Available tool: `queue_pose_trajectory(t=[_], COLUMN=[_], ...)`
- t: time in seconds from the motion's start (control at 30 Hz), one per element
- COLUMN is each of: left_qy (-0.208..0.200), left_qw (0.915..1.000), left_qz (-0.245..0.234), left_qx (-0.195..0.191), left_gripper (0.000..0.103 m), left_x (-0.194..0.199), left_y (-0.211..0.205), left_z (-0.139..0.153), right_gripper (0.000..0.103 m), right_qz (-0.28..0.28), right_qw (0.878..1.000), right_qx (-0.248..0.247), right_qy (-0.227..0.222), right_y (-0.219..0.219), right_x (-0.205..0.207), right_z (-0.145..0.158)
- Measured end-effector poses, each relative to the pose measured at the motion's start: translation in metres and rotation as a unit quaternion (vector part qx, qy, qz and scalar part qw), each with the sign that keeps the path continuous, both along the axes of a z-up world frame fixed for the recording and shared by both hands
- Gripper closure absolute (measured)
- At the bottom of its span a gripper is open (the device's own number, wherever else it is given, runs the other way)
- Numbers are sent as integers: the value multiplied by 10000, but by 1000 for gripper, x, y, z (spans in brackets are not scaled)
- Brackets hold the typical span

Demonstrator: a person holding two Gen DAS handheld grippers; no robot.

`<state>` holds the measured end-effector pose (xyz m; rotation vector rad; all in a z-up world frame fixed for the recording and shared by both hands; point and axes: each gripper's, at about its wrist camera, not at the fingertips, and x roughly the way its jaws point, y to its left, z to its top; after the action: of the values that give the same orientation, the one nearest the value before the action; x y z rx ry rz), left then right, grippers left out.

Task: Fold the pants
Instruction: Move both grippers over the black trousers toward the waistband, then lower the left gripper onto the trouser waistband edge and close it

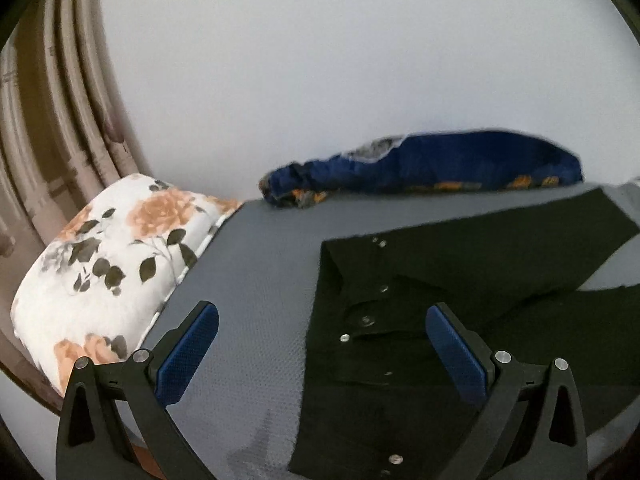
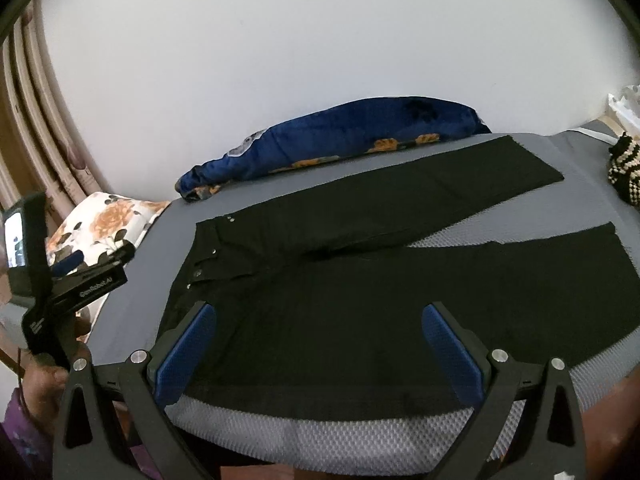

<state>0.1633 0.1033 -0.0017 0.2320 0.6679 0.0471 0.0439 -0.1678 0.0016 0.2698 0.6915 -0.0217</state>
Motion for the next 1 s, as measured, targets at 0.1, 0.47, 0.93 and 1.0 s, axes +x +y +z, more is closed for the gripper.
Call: queue_pose_trajectory(t=[0.1,0.47,0.93,1.0], left_qy=[225,916,1288,1442], left_qw=[9997,9942,9885,9845], left_qz=[-19,-499,-775,-914], left_qx=[29,-276,-157,-392], left_gripper=[0,0,0,0], left_x=[18,93,194,209], left_y=[5,29,50,53], left_z=[-12,-48,-83,-89], right_gripper=[0,0,0,0], right_qz=[49,123,231,246], right_qw=[9999,9994,9979,9978], right_qx=[-109,-92,-42,-33], right_qy=[-24,312,602,617], right_y=[0,-4,0,1], right_x=[8,43,84,90], right_z=[-1,-24,-48,-48])
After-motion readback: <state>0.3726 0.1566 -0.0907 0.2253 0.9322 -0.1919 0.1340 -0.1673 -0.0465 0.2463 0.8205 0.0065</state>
